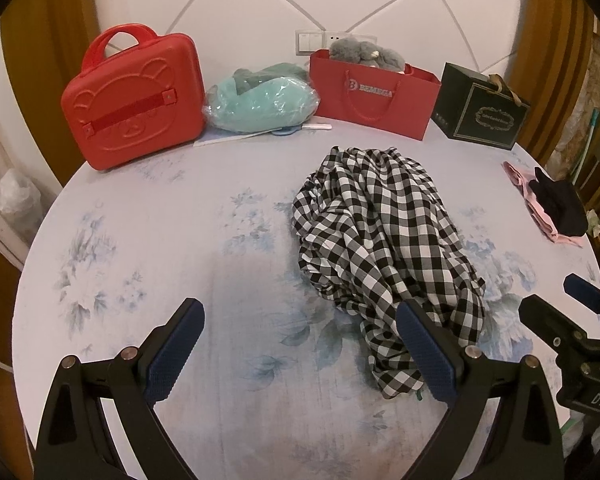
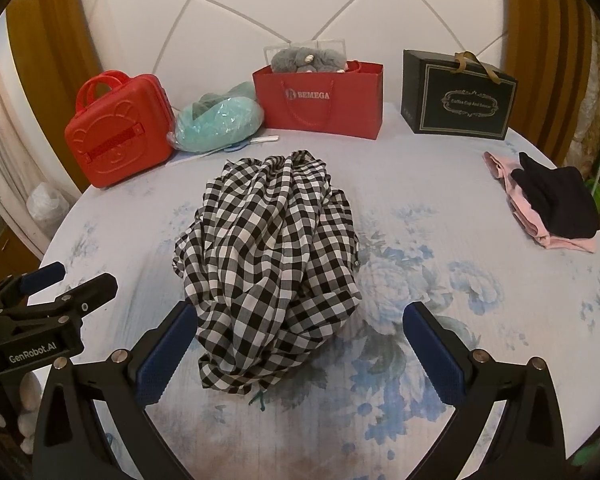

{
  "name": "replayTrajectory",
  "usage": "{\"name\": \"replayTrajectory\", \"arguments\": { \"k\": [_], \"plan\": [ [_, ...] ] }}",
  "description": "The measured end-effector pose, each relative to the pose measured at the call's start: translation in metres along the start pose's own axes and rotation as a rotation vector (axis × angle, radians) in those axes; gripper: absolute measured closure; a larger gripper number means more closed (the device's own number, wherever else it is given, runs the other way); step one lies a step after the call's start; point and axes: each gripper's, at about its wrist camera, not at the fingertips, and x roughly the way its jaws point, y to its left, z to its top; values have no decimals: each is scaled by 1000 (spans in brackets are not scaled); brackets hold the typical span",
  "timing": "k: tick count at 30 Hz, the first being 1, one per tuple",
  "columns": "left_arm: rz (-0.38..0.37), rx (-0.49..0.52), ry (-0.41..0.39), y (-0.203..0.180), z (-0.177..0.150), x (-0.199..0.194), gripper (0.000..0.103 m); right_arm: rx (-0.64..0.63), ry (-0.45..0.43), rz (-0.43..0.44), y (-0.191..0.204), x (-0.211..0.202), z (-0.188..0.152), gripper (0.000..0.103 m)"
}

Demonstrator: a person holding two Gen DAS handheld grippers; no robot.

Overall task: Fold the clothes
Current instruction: 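Move both grippers toward the crumpled gingham garment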

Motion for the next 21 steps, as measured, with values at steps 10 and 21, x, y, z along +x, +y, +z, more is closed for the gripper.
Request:
{"name": "replayTrajectory", "arguments": {
  "k": [10, 21],
  "plan": [
    [2, -13, 12, 5, 0, 7, 5, 3, 10, 1, -1, 5, 0, 0],
    [-2, -19, 33, 8, 2, 17, 5, -5, 35, -5, 0, 16, 2, 0]
  ]
}}
